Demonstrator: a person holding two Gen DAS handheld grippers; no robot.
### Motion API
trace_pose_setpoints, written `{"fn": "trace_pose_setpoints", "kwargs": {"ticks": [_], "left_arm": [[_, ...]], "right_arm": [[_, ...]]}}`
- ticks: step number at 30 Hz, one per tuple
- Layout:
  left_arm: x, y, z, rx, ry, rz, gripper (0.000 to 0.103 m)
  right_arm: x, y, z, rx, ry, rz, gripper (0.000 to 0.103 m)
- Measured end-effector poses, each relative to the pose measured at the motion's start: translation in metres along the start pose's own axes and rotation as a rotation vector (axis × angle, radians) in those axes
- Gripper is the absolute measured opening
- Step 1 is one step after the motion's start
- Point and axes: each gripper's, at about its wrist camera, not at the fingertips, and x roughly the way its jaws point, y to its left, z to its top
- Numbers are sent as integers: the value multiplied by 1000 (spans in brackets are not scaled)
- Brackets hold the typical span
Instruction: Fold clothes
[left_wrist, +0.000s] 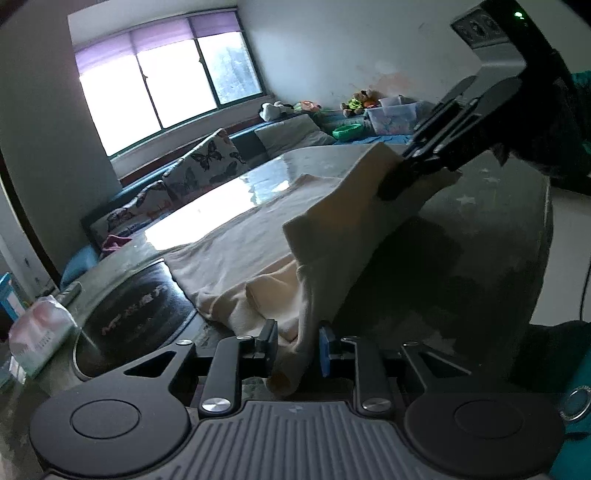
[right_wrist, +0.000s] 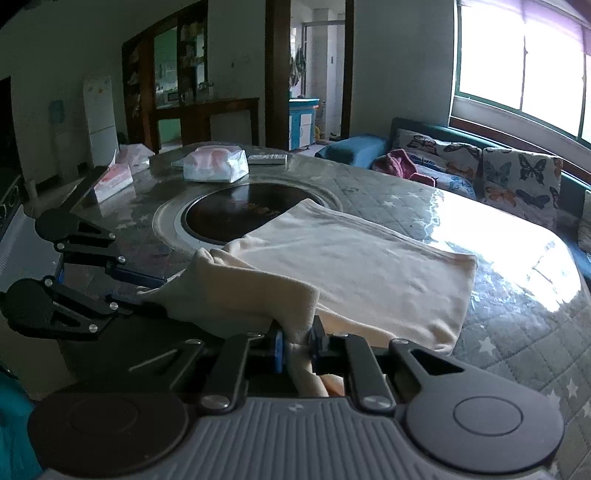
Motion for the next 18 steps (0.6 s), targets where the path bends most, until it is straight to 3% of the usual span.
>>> {"fn": "trace_pose_setpoints", "kwargs": {"ticks": [6,18], "left_arm": [[-13,3,5,-29,-53,14,10],[-76,-2,10,-104,-110,-17,10]], "right_arm": [[-15,6,-2,10,-58,-16,10],[-73,34,-7,-21,-124,19,10]]}}
